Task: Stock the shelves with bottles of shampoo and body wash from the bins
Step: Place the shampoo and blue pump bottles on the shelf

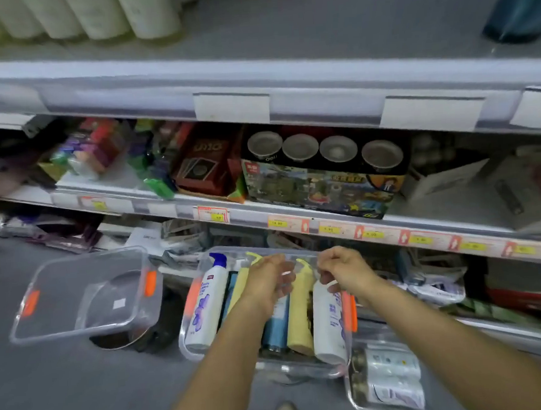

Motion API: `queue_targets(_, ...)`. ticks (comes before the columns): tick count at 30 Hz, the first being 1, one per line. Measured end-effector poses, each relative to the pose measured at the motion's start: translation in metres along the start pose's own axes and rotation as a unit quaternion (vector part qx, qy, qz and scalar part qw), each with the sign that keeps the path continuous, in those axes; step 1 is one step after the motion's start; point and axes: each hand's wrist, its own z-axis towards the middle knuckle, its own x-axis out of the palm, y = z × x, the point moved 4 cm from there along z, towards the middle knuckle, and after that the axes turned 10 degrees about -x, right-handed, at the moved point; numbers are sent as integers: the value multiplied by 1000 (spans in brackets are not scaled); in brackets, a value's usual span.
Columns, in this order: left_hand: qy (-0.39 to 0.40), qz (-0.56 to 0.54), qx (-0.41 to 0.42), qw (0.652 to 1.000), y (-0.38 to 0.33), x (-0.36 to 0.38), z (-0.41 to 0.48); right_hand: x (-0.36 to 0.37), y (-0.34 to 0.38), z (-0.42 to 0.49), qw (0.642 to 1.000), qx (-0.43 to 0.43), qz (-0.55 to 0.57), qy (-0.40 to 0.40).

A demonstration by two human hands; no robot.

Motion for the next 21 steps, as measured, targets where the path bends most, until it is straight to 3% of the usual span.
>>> queue_targets(11, -26, 48, -136, 989, 79, 17, 59, 1, -100, -10, 989, 143, -28, -35)
queue_targets(16, -51, 196, -88, 975, 97, 33, 73, 7, -127, -12, 985, 167, 10, -45)
queue_targets(21, -73, 349, -46, 933, 108, 50, 79, 6, -133, -16, 982, 179, 32, -56)
